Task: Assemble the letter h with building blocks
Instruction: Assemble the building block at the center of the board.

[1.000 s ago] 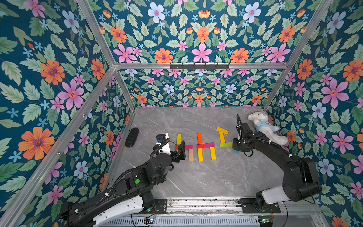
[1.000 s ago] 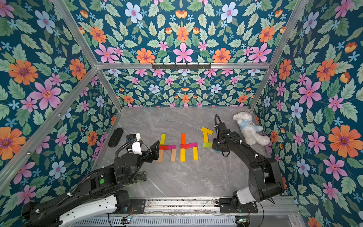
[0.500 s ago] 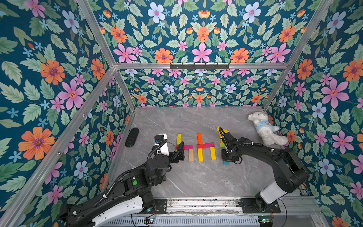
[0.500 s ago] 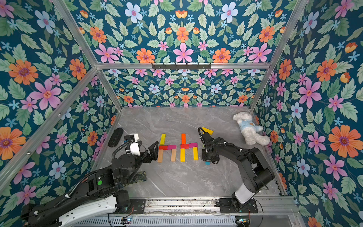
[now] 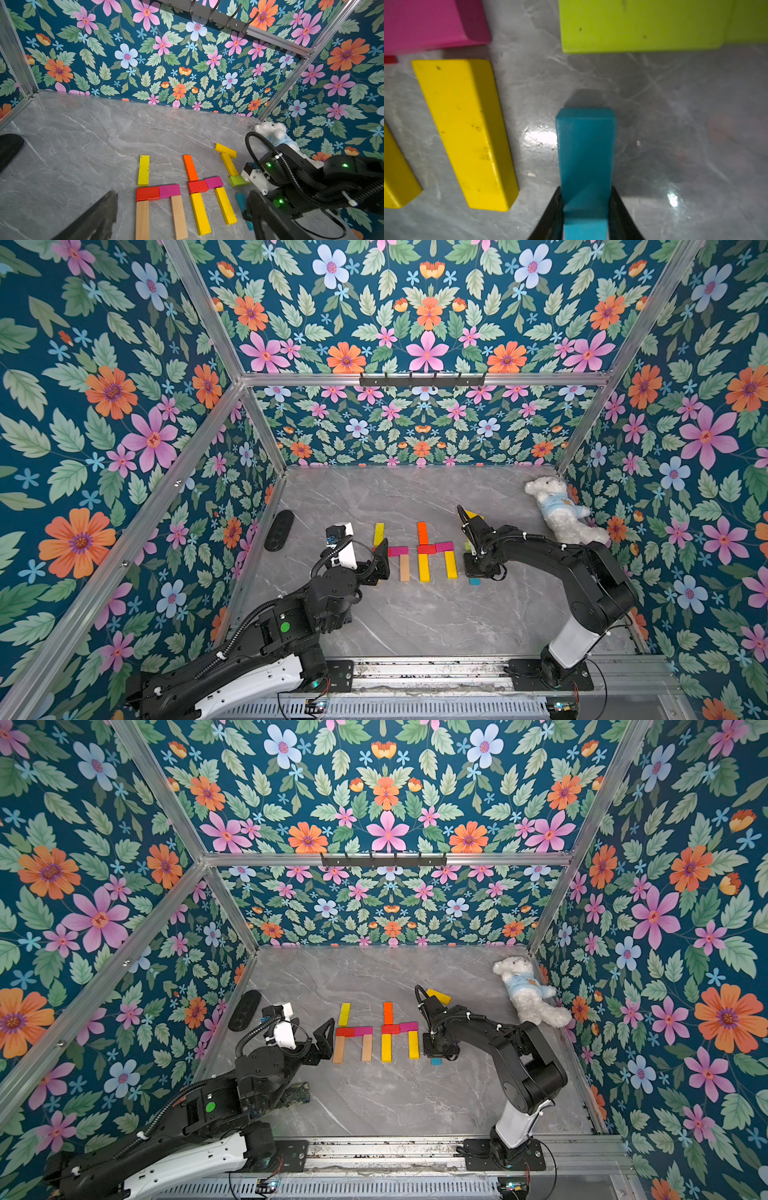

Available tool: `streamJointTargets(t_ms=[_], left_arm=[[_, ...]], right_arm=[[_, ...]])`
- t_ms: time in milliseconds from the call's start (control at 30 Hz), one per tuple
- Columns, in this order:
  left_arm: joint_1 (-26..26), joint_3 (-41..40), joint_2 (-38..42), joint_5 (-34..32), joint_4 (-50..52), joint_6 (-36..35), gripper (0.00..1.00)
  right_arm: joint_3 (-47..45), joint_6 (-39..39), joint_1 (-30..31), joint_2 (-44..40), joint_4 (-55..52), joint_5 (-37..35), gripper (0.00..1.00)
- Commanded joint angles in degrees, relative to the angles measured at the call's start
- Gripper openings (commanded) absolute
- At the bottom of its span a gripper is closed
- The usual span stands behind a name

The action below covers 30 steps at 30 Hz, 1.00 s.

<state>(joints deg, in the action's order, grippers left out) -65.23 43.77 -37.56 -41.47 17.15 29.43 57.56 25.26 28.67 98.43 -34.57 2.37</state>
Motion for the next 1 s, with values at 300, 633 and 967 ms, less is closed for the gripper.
streamJointTargets(t_ms=[300, 633, 967], left_arm=[[0.01, 0.03, 0.3, -0.8, -0.89, -0.6, 0.99], [0.01, 0.08, 0.3, -1.04, -0.66, -0.53, 1.0], [0.02, 0.0, 0.47, -1.16, -0.54, -0.49, 0.99]], right_arm=[[1.46, -1.17, -0.6, 2.29, -0.5, -1.73, 0.09], [1.93, -0.22, -1.24, 2.83, 0.07, -2.28, 0.09], [2.21, -0.53, -2.07, 3.64, 0.51, -2.13, 0.09]])
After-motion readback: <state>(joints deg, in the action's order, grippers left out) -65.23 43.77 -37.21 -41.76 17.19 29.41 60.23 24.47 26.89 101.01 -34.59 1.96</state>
